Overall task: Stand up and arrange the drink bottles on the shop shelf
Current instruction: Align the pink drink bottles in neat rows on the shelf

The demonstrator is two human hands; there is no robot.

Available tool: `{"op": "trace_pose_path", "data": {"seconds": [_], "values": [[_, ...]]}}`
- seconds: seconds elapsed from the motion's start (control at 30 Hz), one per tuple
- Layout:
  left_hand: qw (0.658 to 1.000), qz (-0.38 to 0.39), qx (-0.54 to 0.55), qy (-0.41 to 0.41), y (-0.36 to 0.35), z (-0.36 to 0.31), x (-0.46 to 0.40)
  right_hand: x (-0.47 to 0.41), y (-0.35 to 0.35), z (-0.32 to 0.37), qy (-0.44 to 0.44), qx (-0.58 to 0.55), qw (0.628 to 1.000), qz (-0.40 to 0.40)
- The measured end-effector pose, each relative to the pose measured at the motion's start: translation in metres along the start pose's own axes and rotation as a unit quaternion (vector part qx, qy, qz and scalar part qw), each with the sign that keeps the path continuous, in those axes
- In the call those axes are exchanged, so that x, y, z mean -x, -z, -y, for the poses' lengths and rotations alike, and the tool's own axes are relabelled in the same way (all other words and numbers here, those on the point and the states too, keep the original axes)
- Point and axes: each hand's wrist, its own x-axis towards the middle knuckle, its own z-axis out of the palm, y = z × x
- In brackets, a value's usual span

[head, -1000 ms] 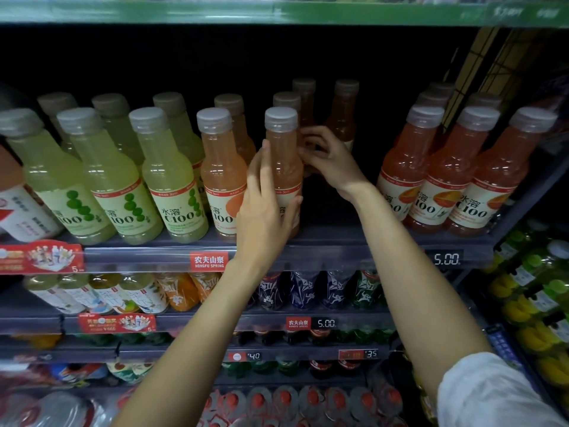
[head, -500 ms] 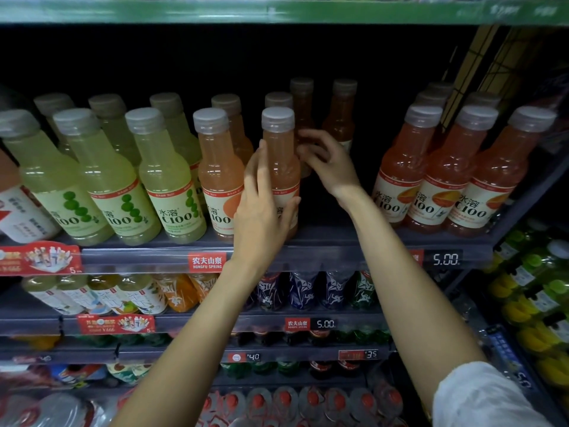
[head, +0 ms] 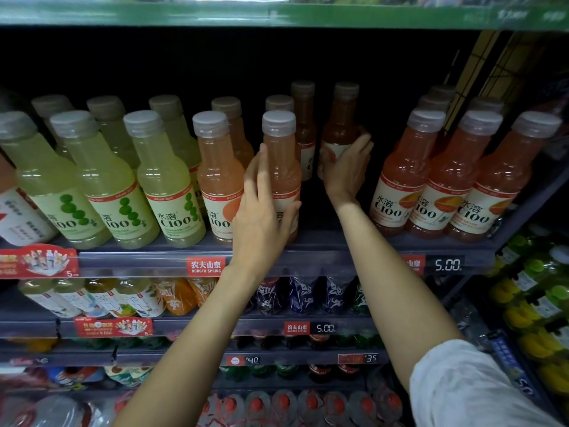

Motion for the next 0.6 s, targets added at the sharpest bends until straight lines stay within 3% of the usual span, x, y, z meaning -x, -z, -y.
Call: {"op": "trace_pose_path", "data": {"seconds": [0.2, 0.6], "values": [[1.000, -0.003, 0.004, -0.007, -0.002, 0.002, 0.000, 0.000, 0.001, -0.009, -0.022, -0.056, 0.997, 0.056], [0.999, -0.044, 0.017, -0.013, -0.006, -0.001, 0.007, 0.058, 0.058, -0.013, 0.087, -0.115, 0.985, 0.091]]}}
